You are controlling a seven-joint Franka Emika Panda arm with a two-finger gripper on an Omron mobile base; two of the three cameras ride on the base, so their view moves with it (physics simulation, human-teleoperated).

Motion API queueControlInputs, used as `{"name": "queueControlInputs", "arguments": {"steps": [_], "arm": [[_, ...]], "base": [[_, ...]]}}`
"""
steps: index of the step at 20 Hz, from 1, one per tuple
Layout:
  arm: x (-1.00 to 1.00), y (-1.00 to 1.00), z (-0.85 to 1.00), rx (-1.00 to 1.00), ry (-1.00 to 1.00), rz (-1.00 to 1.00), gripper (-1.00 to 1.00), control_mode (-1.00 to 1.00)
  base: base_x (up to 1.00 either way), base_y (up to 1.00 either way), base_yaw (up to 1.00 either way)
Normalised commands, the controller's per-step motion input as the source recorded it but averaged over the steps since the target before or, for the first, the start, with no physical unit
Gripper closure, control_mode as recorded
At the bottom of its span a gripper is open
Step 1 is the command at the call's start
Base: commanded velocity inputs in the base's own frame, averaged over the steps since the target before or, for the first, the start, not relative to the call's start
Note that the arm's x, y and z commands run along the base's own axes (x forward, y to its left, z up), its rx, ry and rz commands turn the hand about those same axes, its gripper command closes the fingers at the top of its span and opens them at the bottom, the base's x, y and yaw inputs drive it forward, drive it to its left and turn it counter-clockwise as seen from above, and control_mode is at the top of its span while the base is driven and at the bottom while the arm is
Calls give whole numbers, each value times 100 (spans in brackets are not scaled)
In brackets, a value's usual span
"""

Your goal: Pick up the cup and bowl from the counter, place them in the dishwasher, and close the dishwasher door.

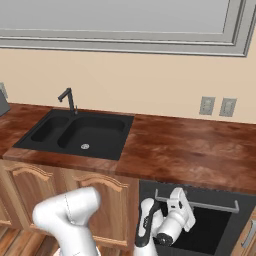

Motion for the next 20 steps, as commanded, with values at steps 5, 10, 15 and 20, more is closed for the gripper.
{"name": "queueControlInputs", "arguments": {"steps": [5,10,15,20], "arm": [[41,-12,-71,-16,-15,0,-100,-100],[48,-12,-75,-17,-14,0,-100,-100],[56,-14,-84,-16,-13,0,-100,-100],[63,-18,-90,-14,-11,0,-100,-100]], "base": [[0,0,0],[0,0,0],[0,0,0],[0,0,0]]}}
